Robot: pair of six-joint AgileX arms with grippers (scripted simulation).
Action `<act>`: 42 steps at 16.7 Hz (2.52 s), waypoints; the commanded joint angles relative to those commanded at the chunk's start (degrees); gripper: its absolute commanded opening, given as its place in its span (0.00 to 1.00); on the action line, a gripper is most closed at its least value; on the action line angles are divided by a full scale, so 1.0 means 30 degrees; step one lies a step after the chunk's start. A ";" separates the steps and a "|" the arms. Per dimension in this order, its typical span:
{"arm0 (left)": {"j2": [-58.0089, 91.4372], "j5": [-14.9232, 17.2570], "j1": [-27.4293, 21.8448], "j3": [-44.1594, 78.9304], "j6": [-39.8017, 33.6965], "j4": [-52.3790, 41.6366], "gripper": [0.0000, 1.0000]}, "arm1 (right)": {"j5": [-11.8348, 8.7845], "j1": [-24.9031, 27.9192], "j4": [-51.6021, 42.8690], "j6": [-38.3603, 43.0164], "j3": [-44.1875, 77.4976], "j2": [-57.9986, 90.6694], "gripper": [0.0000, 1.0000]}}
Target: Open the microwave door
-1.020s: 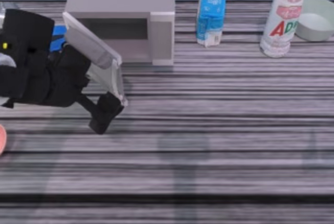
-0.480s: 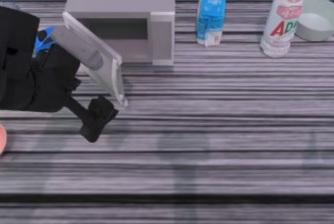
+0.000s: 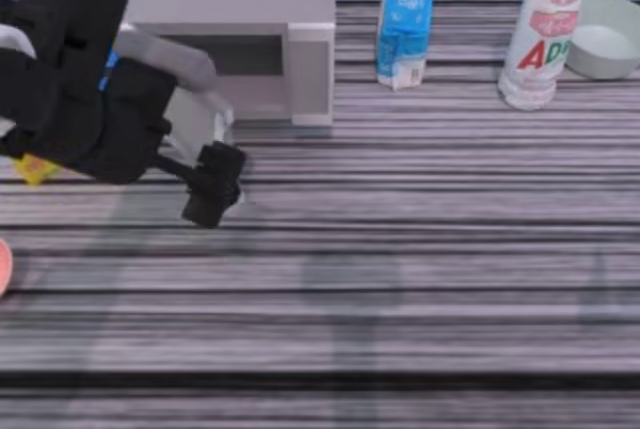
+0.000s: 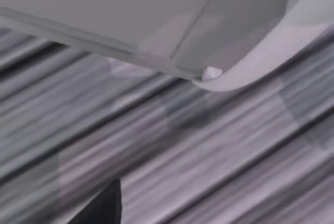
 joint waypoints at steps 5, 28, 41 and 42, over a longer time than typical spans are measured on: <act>0.4598 -0.2657 -0.1446 0.8623 -0.7722 -0.6650 1.00 | 0.0000 0.0000 0.0000 0.0000 0.0000 0.0000 1.00; 1.5076 -0.9955 -0.4581 3.0164 -2.8043 -2.2526 1.00 | 0.0000 0.0000 0.0000 0.0000 0.0000 0.0000 1.00; 1.2987 -0.9962 -0.3830 2.2262 -2.7254 -1.7189 1.00 | 0.0000 0.0000 0.0000 0.0000 0.0000 0.0000 1.00; 1.2772 -0.9958 -0.3762 2.1546 -2.7186 -1.6669 1.00 | 0.0000 0.0000 0.0000 0.0000 0.0000 0.0000 1.00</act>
